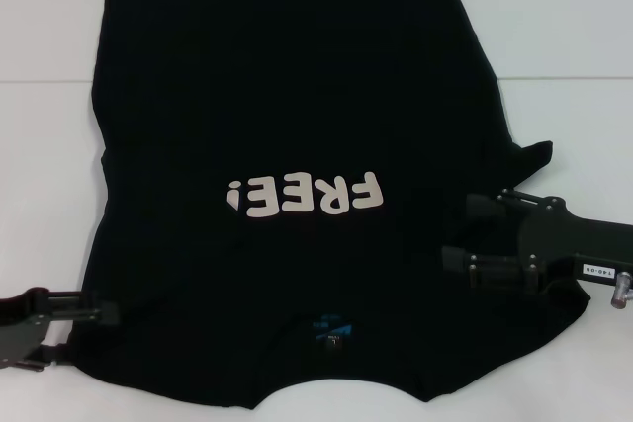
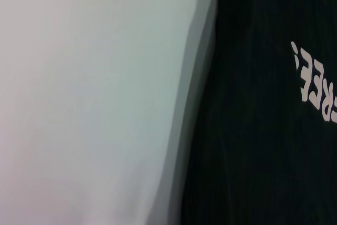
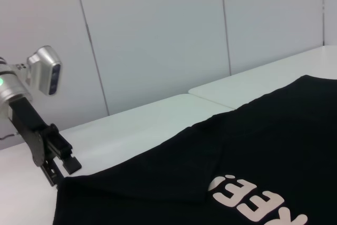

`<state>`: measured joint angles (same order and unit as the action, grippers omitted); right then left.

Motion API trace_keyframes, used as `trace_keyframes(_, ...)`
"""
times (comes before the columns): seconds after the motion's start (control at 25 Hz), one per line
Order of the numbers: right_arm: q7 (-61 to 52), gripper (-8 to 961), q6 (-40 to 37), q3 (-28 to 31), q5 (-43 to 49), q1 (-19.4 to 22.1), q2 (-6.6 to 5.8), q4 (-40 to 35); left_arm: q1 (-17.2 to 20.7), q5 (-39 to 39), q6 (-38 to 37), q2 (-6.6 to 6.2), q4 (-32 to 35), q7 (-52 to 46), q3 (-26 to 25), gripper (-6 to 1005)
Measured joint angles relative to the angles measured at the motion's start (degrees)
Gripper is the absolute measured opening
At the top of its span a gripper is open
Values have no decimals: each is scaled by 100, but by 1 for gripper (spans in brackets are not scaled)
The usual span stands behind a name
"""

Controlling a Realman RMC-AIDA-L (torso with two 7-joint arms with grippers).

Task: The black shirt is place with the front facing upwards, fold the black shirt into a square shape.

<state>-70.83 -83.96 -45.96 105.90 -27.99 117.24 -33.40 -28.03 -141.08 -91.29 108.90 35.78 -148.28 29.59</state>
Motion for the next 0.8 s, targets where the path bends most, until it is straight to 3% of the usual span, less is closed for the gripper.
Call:
trace_keyframes(0.4, -29, 914, -98, 0, -13, 4, 8, -62, -114, -6, 215, 55, 11, 91, 200, 909)
trace_keyframes(0.8, -274, 915, -147, 8, 1, 4, -71, -69, -130, -137, 269, 61, 4, 142, 214, 510)
